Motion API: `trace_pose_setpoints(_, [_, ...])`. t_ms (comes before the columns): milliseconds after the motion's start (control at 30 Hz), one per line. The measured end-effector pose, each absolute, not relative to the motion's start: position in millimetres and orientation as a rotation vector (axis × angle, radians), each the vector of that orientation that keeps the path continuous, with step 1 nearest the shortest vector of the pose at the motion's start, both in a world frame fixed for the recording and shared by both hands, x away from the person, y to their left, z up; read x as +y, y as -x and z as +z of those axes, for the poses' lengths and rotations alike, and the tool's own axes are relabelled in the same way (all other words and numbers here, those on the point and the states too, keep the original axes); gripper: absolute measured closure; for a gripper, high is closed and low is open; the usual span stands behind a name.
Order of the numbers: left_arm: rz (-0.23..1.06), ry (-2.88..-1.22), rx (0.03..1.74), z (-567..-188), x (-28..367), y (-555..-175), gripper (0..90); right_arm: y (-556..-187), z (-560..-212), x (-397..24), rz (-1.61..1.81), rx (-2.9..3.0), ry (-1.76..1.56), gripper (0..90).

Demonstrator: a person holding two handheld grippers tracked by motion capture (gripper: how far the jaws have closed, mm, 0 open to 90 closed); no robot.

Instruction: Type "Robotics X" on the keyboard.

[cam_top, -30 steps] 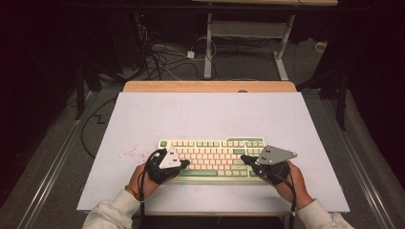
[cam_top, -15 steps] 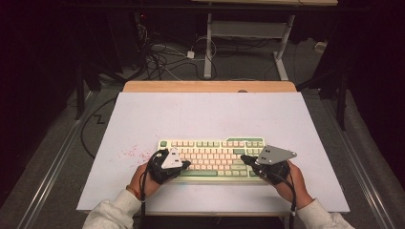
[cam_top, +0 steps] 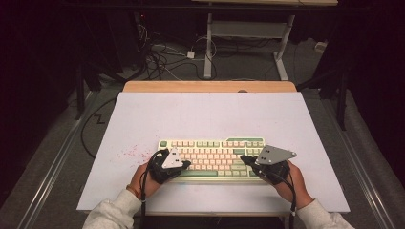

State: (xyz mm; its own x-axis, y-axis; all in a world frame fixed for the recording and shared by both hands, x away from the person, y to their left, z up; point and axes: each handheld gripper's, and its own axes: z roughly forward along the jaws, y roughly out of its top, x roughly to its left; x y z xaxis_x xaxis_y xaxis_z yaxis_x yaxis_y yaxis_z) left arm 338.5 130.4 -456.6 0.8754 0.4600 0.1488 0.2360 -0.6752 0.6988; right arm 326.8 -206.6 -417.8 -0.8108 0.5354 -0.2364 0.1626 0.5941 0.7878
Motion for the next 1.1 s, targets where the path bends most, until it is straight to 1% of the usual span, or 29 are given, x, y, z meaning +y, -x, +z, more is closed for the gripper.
trace_pose_setpoints(200, [0.397,-2.351,0.500,-459,130,-340,87.8,-327,-418,-207,1.104,2.372,-0.552,89.8])
trace_pose_setpoints(300, [0.412,-2.355,0.504,-457,130,-340,87.8,-327,-417,-207,1.105,2.371,-0.554,89.8])
trace_pose_setpoints(467, [0.434,-2.311,0.501,-450,133,-338,87.7,-327,-417,-207,1.108,2.366,-0.555,89.8])
trace_pose_setpoints(1100, [0.466,-2.271,0.519,-442,142,-337,87.8,-326,-415,-208,1.124,2.357,-0.550,89.8])
